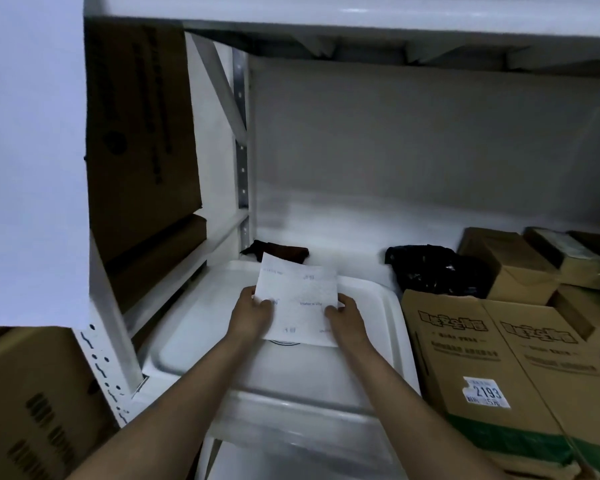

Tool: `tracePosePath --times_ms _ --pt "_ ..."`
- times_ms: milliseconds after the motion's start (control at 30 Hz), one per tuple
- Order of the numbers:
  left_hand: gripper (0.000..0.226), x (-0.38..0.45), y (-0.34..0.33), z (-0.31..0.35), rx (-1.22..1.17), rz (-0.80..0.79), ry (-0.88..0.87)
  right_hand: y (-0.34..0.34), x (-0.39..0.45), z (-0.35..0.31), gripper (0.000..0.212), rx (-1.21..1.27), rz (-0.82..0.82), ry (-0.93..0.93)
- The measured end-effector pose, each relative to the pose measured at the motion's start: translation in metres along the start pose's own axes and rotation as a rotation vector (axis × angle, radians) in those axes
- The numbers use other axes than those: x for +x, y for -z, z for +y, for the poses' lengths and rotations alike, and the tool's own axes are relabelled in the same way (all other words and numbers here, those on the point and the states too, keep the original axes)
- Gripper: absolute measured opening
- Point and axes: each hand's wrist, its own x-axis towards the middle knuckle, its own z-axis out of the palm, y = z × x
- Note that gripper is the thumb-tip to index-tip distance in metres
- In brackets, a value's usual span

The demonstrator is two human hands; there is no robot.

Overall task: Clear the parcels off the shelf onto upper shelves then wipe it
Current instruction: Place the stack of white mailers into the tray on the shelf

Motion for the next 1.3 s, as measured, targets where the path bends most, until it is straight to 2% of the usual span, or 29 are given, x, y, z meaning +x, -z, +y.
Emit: tracePosePath --times_ms 67,167,300,533,600,733,833,933,1067,1133,1167,1233,1300 --pt "0.046 0.009 -0.001 0.0 0.057 0.006 -0.013 -0.003 0.007 0.001 0.041 -0.05 0.002 0.009" --pt "0.031 0.022 -0.003 -0.001 0.13 0.013 -0.041 -0.009 0.018 0.001 0.041 -0.126 0.01 0.003" --pt "0.046 0.044 -0.001 -0.011 0.209 0.087 -0.026 -0.011 0.03 -0.001 0.049 -0.235 0.008 -0.009" --pt "0.046 0.081 -0.003 -0.019 0.294 0.004 -0.051 -0.007 0.049 0.0 0.047 -0.435 0.098 -0.006" --pt "0.046 0.086 -0.003 -0.02 0.332 -0.004 -0.063 -0.007 0.051 0.0 0.045 -0.469 0.122 -0.014" --pt "0.045 0.092 -0.003 -0.019 0.65 0.068 -0.066 -0.008 0.056 0.002 0.04 -0.501 0.117 -0.048" --pt "0.037 0.093 -0.003 -0.015 0.689 0.082 -0.049 -0.006 0.059 0.0 0.025 -0.406 0.09 -0.043" --pt "0.015 0.096 -0.001 -0.012 0.464 0.081 -0.087 -0.004 0.055 -0.006 0.011 -0.146 0.065 0.009" --pt "0.009 0.091 0.01 -0.009 0.044 -0.021 -0.083 0.001 0.047 -0.017 0.013 0.139 -0.022 0.043" --pt "0.01 0.083 0.018 -0.007 -0.122 -0.091 -0.08 0.005 0.038 -0.028 0.005 0.265 -0.073 0.007" --pt "0.011 0.079 0.022 -0.007 -0.236 -0.125 -0.062 0.006 0.034 -0.032 0.007 0.336 -0.065 -0.015" --pt "0.014 0.072 0.03 -0.008 -0.461 -0.16 0.037 0.008 0.028 -0.037 0.027 0.472 0.047 -0.032" --pt "0.023 0.065 0.036 -0.013 -0.534 -0.175 0.092 0.01 0.022 -0.039 0.04 0.518 0.173 -0.006"
